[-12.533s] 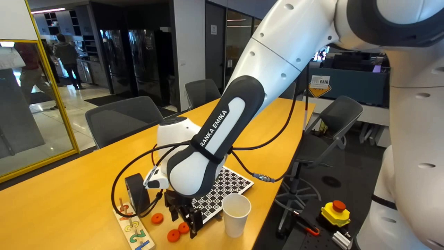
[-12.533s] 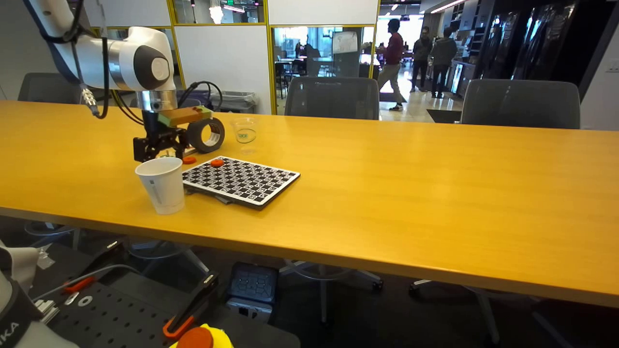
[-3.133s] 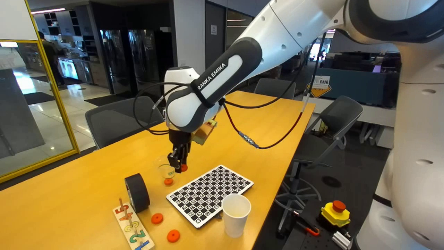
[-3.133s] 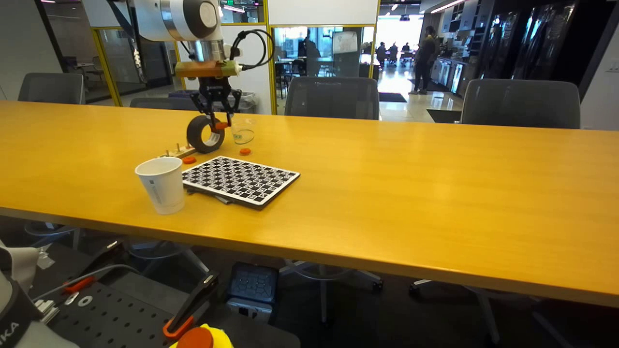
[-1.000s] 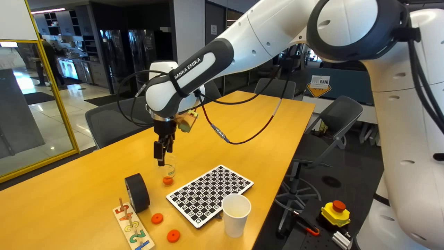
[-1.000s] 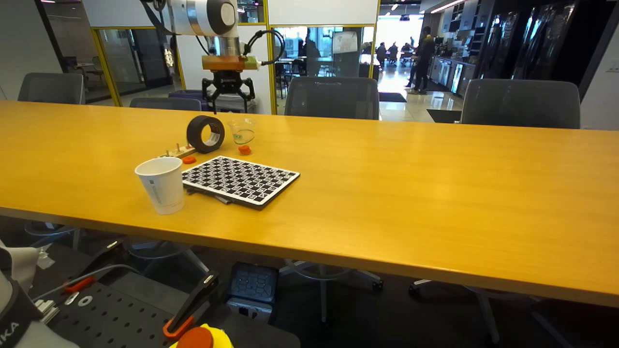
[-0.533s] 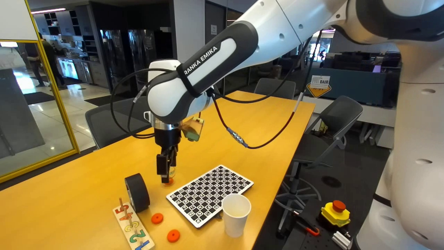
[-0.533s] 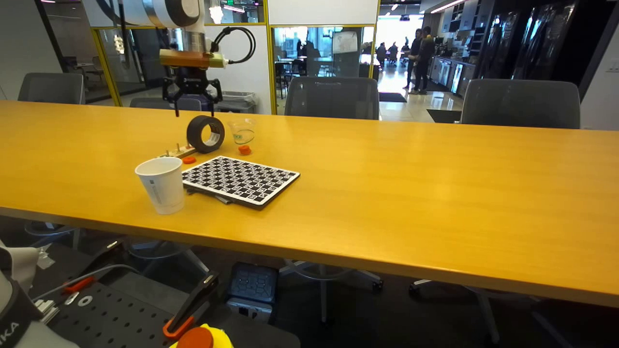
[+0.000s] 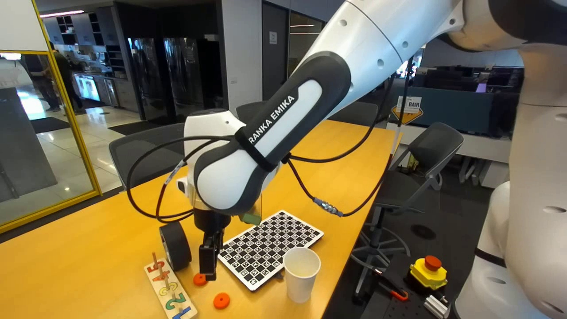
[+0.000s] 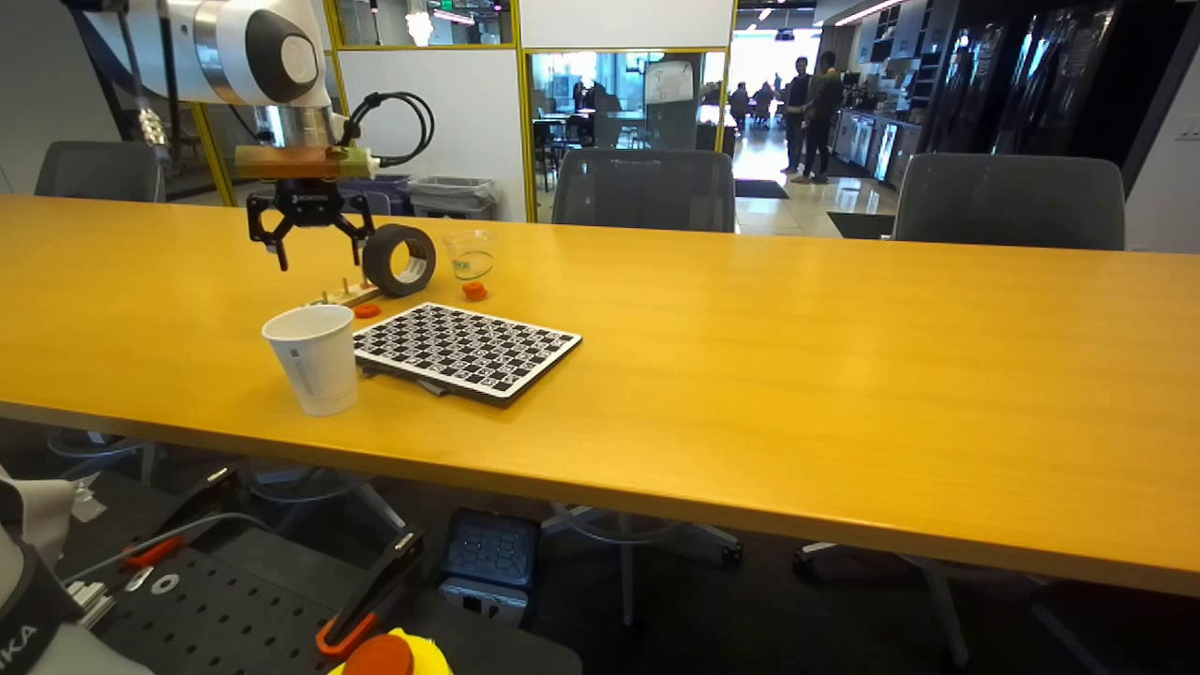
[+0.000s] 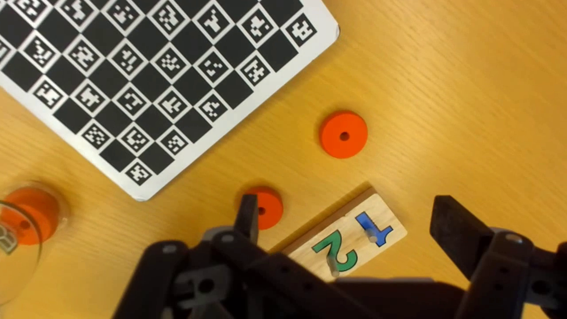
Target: Put the yellow object in the white cup and the orange object in the glass cup
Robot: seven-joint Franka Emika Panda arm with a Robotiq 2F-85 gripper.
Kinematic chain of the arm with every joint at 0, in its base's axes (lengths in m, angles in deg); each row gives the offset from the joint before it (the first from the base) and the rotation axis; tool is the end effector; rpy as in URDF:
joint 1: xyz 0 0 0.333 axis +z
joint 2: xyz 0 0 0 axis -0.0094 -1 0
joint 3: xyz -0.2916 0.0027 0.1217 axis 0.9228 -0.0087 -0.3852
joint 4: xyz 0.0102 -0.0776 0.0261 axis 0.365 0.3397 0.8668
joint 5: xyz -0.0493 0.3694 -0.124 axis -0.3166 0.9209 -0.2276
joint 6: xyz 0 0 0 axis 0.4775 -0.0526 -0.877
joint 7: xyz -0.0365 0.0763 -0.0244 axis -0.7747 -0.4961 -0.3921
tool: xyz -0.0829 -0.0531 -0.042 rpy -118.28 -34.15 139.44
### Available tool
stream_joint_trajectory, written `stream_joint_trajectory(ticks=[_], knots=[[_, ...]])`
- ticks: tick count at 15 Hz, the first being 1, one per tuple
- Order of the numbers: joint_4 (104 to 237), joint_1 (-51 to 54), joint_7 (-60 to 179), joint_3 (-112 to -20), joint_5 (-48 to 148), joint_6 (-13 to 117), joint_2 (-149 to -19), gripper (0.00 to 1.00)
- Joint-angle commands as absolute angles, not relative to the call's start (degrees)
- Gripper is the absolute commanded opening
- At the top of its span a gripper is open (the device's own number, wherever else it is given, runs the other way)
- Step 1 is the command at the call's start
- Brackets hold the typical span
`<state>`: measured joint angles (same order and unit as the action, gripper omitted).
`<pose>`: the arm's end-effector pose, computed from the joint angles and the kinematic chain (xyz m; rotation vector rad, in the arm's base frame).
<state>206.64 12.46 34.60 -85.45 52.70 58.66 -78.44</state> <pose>0.4821 0.2501 0.2854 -2.8246 -1.2518 -0.0501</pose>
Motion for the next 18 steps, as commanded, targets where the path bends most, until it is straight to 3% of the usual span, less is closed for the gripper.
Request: stream_joint_trajectory(ticks=[1, 18], knots=[[207.2, 14.1, 38.2, -85.1, 48.6, 63.7, -80.7, 1.0], [191.9, 14.9, 38.6, -81.7, 37.0, 63.4, -97.5, 1.0]])
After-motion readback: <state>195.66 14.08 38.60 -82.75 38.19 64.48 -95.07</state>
